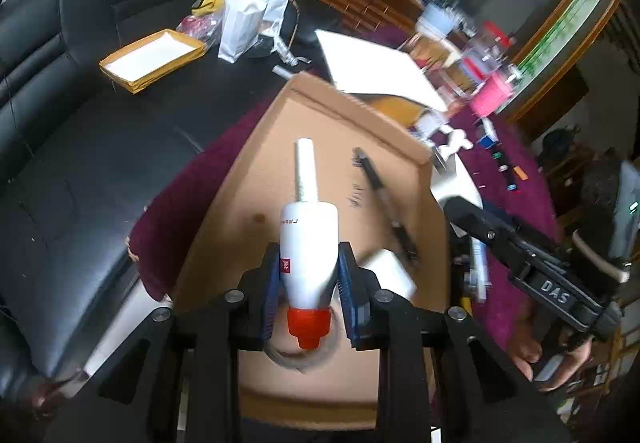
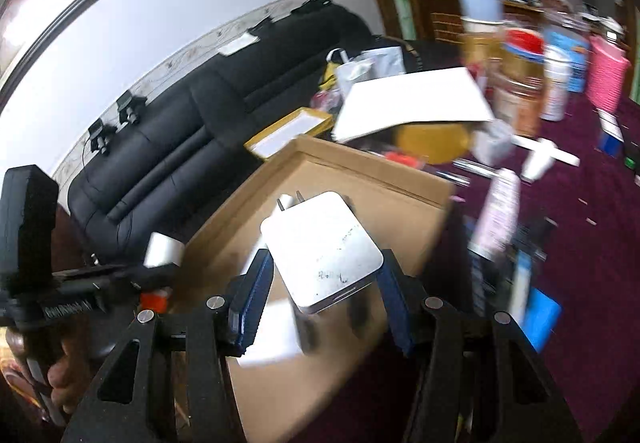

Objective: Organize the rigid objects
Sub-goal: 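Carry glue bottle and plug charger into the tray and open both tools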

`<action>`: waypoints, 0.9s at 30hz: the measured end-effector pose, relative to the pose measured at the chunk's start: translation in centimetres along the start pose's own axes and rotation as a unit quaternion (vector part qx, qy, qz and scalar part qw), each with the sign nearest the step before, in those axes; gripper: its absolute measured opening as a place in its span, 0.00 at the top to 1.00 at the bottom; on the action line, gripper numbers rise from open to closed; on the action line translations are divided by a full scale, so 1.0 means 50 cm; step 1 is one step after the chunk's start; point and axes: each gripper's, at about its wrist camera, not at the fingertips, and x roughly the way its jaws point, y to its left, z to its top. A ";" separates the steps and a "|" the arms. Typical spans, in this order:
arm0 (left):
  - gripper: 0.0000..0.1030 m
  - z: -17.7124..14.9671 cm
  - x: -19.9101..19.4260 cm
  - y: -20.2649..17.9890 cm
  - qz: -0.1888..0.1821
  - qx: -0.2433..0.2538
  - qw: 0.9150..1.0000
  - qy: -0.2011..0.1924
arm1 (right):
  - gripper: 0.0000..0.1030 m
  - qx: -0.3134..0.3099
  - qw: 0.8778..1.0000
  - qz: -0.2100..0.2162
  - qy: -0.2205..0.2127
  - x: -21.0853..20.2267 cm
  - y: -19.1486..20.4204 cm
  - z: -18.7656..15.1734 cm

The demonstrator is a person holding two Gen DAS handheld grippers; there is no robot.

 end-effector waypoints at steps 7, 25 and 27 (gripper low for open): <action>0.77 0.015 0.064 0.025 0.031 0.017 0.998 0.053 | 0.53 -0.024 0.999 0.000 0.041 0.101 0.024 -0.001; 0.76 0.033 0.116 0.009 0.077 0.060 0.992 0.082 | 0.53 -0.086 0.992 -0.043 0.076 0.149 0.042 -0.021; 0.76 0.032 0.115 0.010 0.075 0.060 0.992 0.078 | 0.53 -0.087 0.992 -0.040 0.080 0.150 0.040 -0.019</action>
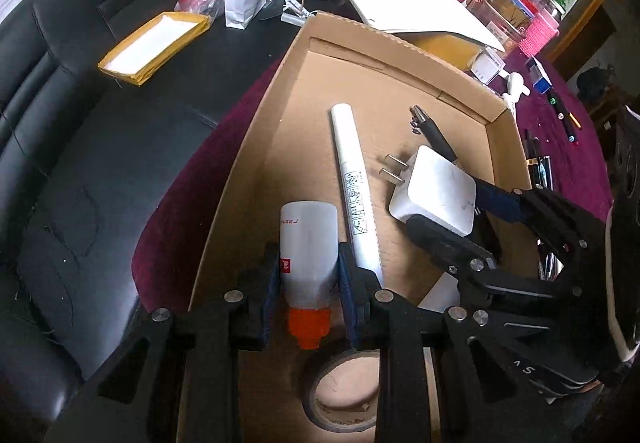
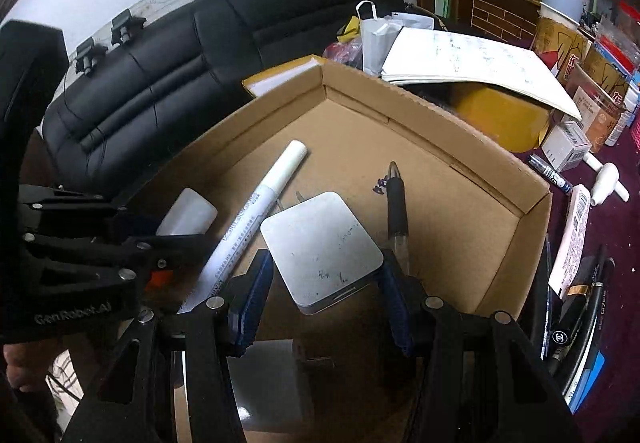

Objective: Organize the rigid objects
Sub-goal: 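Carry glue bottle and plug charger into the tray and open both tools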

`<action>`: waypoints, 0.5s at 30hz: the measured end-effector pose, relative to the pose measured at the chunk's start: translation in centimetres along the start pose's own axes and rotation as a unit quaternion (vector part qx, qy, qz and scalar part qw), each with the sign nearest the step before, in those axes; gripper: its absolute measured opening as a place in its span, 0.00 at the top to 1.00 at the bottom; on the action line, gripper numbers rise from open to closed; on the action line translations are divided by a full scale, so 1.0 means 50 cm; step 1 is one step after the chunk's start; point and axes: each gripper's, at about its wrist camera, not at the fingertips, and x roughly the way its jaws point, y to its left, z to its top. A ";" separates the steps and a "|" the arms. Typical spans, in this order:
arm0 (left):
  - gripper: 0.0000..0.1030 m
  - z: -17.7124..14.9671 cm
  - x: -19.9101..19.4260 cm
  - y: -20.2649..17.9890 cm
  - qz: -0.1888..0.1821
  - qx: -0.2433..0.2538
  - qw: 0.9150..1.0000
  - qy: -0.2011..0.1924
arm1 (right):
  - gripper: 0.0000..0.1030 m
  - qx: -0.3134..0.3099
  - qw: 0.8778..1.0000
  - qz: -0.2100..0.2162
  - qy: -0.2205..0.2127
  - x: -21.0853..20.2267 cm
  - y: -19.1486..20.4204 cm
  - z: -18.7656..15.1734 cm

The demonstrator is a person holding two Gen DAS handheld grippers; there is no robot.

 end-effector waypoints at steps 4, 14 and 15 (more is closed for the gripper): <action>0.69 0.000 -0.002 0.006 -0.020 0.000 1.000 0.001 | 0.52 -0.011 1.000 0.001 0.008 0.002 0.004 0.001; 0.62 -0.018 -0.057 0.046 -0.084 -0.062 0.993 -0.050 | 0.50 0.062 0.993 0.097 -0.039 -0.055 -0.054 0.002; 0.62 -0.027 -0.074 0.046 -0.080 -0.062 0.993 -0.063 | 0.50 0.073 0.990 0.107 -0.051 -0.077 -0.064 -0.003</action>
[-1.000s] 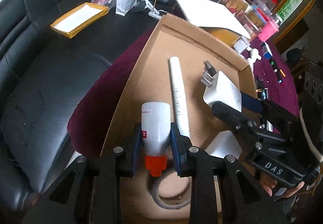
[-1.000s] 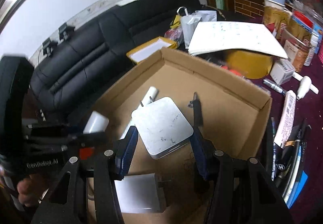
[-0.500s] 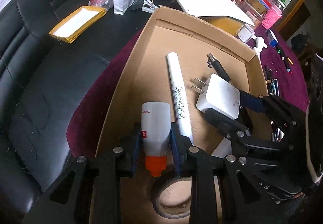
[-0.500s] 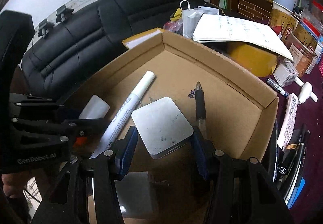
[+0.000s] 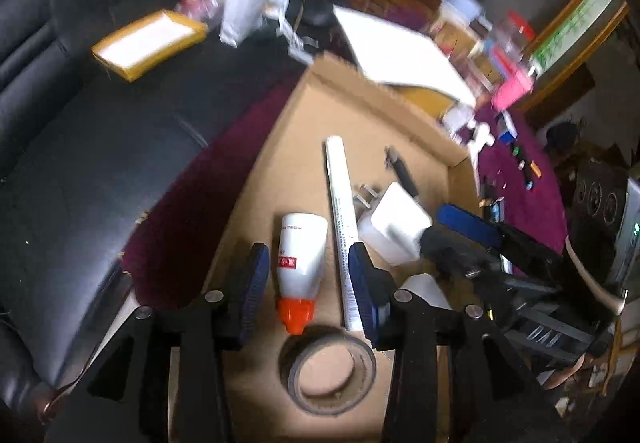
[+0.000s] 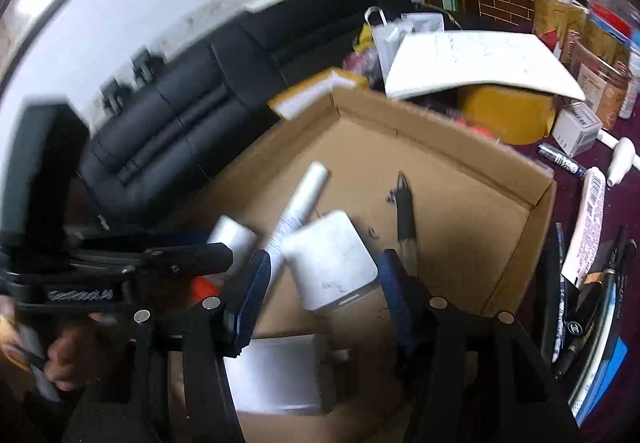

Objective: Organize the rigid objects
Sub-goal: 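Carry glue bottle and plug charger into the tray and open both tools, then move both tools back from the tray toward the remaining pens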

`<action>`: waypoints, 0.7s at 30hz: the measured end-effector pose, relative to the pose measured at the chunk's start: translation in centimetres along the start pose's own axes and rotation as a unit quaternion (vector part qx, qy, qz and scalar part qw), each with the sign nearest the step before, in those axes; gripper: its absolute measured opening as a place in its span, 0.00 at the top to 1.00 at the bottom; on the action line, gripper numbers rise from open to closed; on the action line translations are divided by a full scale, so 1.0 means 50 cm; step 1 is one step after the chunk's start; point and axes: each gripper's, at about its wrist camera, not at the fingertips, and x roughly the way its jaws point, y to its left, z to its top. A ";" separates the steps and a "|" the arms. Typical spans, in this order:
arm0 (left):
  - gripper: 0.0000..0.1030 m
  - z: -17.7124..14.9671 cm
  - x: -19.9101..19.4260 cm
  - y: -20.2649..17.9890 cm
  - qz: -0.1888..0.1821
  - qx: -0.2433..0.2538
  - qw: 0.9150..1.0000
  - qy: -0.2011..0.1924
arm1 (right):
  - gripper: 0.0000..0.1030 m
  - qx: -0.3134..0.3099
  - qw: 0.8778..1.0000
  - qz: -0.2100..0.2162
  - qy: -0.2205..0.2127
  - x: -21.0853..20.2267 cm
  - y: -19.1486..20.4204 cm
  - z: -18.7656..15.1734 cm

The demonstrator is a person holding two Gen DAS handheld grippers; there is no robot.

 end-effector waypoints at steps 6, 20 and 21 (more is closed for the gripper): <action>0.62 -0.073 -0.093 -0.048 -0.010 0.012 0.997 -0.078 | 0.50 0.043 0.997 0.034 -0.052 -0.141 -0.054 -0.070; 0.62 -0.207 -0.042 -0.300 -0.066 0.121 0.990 -0.039 | 0.59 0.155 0.983 -0.074 -0.058 -0.271 -0.190 -0.267; 0.62 -0.213 -0.043 -0.305 -0.063 0.123 0.990 -0.039 | 0.60 0.154 0.983 -0.080 -0.059 -0.271 -0.193 -0.260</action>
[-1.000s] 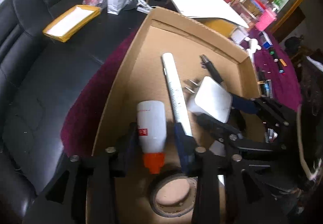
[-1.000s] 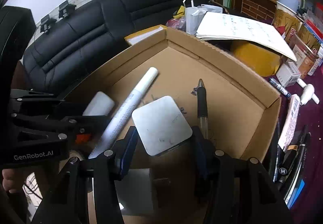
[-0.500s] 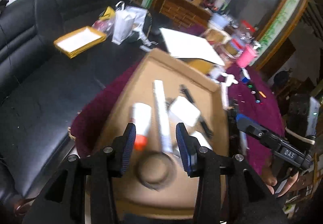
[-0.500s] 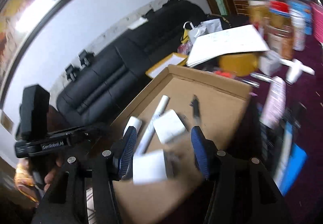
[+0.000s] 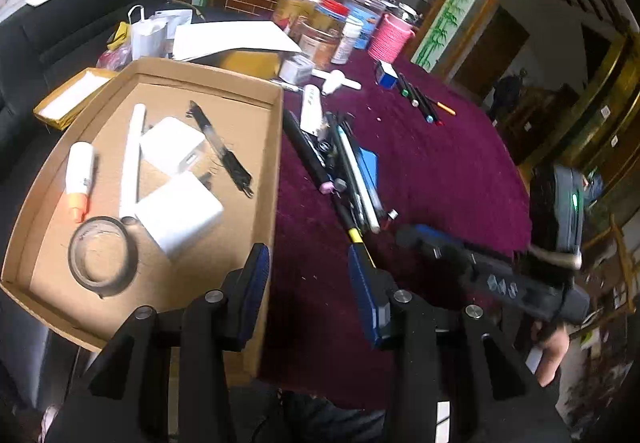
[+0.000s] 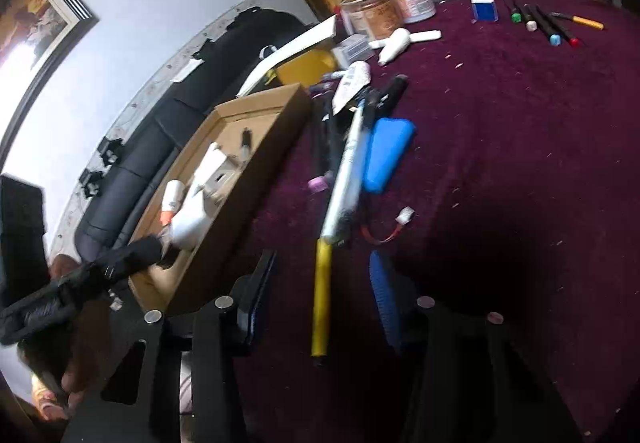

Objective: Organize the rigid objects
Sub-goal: 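Move both tools back from the tray toward the remaining pens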

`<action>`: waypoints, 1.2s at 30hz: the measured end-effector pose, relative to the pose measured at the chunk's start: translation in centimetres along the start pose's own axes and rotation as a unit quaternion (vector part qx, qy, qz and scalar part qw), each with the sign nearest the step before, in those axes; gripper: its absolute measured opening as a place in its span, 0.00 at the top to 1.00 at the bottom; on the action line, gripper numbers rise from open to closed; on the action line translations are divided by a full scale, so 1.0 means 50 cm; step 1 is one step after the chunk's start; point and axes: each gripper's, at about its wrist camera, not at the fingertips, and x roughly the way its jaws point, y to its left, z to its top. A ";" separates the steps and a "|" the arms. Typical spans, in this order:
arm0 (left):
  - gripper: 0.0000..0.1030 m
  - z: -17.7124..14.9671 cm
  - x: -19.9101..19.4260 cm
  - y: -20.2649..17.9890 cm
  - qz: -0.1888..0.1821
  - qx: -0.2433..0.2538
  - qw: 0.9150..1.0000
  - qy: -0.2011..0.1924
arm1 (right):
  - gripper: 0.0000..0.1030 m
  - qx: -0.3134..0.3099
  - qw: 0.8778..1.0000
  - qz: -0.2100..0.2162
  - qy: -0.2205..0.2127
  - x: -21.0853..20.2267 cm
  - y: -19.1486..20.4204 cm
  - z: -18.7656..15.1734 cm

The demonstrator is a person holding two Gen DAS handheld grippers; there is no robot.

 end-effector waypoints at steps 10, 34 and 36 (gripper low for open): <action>0.62 -0.024 0.008 -0.030 0.008 0.002 1.000 0.020 | 0.71 0.029 0.997 -0.001 0.075 0.104 -0.049 0.109; 0.75 -0.009 0.209 -0.150 0.045 0.029 0.991 0.121 | 0.93 -0.002 0.999 0.017 0.052 0.080 -0.107 0.081; 0.91 -0.010 0.211 -0.151 0.062 0.034 0.991 0.118 | 0.93 -0.005 0.999 0.016 0.048 0.077 -0.106 0.079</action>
